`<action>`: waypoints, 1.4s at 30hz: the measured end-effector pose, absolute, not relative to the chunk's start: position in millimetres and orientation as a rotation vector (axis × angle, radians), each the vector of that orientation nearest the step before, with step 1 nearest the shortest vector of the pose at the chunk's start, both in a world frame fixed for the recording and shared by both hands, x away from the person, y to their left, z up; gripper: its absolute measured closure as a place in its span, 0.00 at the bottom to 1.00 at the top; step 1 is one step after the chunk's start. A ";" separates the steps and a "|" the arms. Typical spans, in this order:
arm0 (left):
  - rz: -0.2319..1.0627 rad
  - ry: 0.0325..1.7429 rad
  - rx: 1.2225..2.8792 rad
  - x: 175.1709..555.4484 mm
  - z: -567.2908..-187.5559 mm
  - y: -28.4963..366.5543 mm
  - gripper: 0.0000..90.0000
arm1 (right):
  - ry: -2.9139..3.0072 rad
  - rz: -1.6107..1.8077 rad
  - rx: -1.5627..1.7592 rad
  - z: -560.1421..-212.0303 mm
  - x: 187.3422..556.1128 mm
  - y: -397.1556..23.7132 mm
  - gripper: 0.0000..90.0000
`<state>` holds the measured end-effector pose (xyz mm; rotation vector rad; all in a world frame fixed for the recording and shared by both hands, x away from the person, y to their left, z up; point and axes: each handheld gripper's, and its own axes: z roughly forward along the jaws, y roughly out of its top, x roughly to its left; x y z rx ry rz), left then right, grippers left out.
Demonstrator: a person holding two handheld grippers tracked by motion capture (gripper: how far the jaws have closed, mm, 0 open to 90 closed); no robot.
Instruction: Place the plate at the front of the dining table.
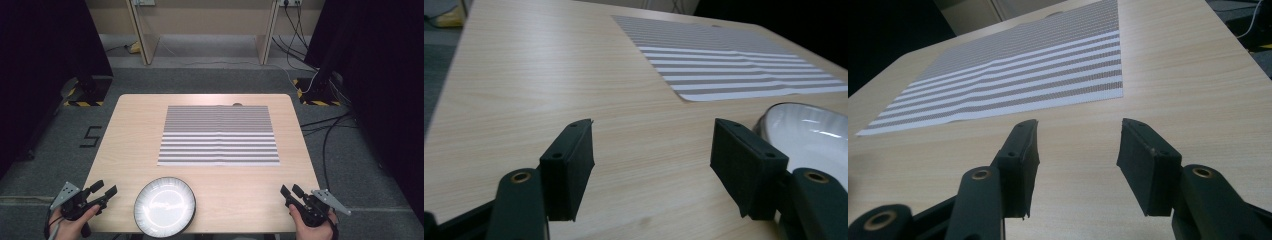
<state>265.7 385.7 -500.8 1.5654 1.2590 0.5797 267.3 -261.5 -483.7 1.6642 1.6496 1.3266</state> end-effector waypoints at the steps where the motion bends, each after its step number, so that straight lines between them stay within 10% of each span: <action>1: 0.586 1.262 1.564 265.7 -500.9 386.1 0.36 | 1.651 1.327 1.669 -484.5 267.2 -260.4 0.55; 42: 0.412 1.123 1.708 263.3 -487.8 333.4 0.40 | 1.997 1.382 1.516 -465.0 298.9 -182.2 0.55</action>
